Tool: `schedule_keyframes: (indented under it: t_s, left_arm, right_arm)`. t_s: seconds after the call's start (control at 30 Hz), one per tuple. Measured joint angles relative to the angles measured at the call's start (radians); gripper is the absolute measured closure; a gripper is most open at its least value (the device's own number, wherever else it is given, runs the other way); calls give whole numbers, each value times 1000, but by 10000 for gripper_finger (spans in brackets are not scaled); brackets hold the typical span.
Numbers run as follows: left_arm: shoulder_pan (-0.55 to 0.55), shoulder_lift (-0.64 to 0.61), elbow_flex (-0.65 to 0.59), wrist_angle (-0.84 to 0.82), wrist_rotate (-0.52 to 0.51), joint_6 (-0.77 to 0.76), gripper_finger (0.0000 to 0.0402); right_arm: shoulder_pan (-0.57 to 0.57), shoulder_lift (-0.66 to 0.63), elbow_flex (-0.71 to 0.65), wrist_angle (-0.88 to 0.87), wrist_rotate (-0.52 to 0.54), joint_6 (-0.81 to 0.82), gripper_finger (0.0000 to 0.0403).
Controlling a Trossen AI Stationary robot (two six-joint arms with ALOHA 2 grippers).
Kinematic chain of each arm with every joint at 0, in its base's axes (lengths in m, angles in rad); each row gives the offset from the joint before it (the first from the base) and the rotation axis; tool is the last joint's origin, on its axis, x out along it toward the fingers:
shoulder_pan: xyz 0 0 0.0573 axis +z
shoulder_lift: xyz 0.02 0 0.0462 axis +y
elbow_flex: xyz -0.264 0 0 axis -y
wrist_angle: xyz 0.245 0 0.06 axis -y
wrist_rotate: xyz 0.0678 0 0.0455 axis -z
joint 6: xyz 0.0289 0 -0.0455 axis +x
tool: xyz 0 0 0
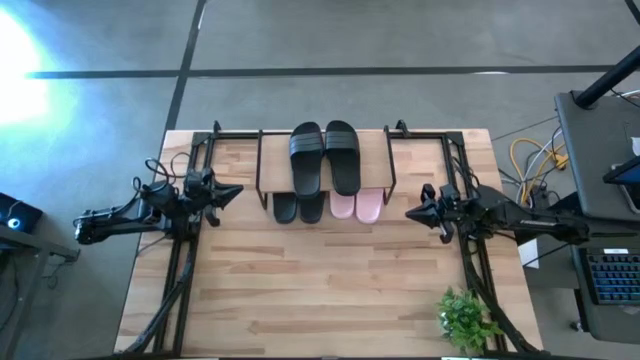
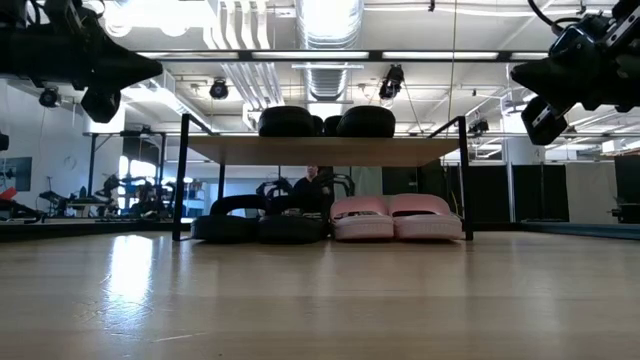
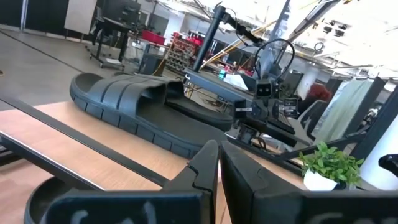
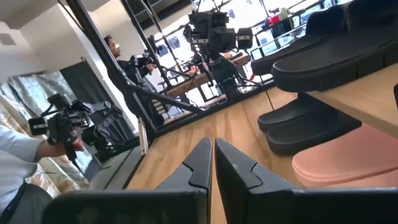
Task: Pick and place slides into the shelf
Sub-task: Return to Home Position
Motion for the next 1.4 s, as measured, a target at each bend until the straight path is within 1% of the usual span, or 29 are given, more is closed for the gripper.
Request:
schedule_keyframes:
  t_s: [0.17, 0.23, 0.3, 0.4, 0.43, 0.47, 0.63, 0.87, 1.13, 1.4]
  left_arm:
    - [0, 3, 0, 0, 1, -15, 398]
    - [0, 3, -3, 0, 19, 25, 398]
    - [0, 5, -4, -1, 93, 128, 398]
    - [0, 4, -5, 2, 248, 290, 398]
    - [-1, 4, -5, 3, 281, 331, 398]
    - [-1, 4, -5, 4, 294, 350, 398]
    - [0, 5, -7, -2, 294, 370, 398]
    - [0, 4, -9, -53, 292, 369, 398]
    - [0, 4, -9, -51, 291, 392, 398]
    - [0, 5, -9, -51, 291, 392, 398]
  right_arm:
    - [0, -1, 0, -1, 0, 0, 390]
    - [0, -1, 0, 6, 0, -7, 390]
    - [0, -1, 0, 4, 0, -39, 390]
    - [0, 0, 0, 4, 0, -123, 390]
    - [0, 0, 0, 4, 0, -157, 390]
    - [0, 0, 0, 5, 0, -191, 390]
    - [0, 0, 0, 4, 0, -310, 390]
    - [0, 0, 0, -3, 0, -380, 390]
    - [0, 0, 0, -3, 0, -380, 390]
    - [0, 0, 0, -2, 0, -252, 390]
